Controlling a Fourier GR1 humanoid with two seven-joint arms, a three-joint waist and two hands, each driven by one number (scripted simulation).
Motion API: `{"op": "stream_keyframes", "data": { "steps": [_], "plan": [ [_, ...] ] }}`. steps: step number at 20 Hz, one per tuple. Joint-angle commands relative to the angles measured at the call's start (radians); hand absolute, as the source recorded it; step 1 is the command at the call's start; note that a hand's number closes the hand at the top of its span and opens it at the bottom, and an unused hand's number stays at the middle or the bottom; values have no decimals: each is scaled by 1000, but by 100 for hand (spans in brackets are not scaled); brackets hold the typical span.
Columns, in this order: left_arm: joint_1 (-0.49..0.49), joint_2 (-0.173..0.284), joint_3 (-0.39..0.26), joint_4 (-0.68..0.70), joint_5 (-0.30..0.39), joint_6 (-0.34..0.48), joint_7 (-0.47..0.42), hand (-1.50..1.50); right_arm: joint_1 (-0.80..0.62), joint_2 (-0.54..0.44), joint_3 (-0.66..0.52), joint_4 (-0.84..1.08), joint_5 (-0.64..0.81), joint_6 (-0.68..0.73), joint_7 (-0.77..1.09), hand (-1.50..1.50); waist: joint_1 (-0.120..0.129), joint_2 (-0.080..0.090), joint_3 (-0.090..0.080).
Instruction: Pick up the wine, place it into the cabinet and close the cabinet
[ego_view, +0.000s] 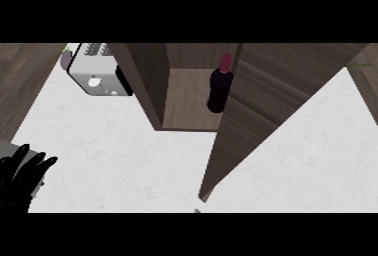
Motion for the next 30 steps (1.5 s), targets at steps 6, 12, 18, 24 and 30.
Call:
{"op": "stream_keyframes", "data": {
  "steps": [6, 12, 18, 24, 30],
  "plan": [
    [140, 115, 133, 64, 59, -170, -46, -150, -276, 24, 241, 179, 147, -351, -72, 150, 26, -1, -1],
    [157, 146, 179, 140, 68, -288, -51, -150, -417, 20, 138, 198, 133, -511, -87, 150, 34, 5, -3],
    [177, 167, 234, 192, 102, -374, -46, -150, -559, 19, 82, 349, 103, -591, -124, 150, 38, 14, -2],
    [240, 160, 290, 259, 68, -457, -75, -150, -793, 25, -123, 607, -12, -602, -159, 150, 40, 18, 1],
    [267, 157, 339, 224, 78, -463, -34, -150, -930, 26, -272, 839, -181, -425, -256, 150, 29, 19, 3]
  ]
}}
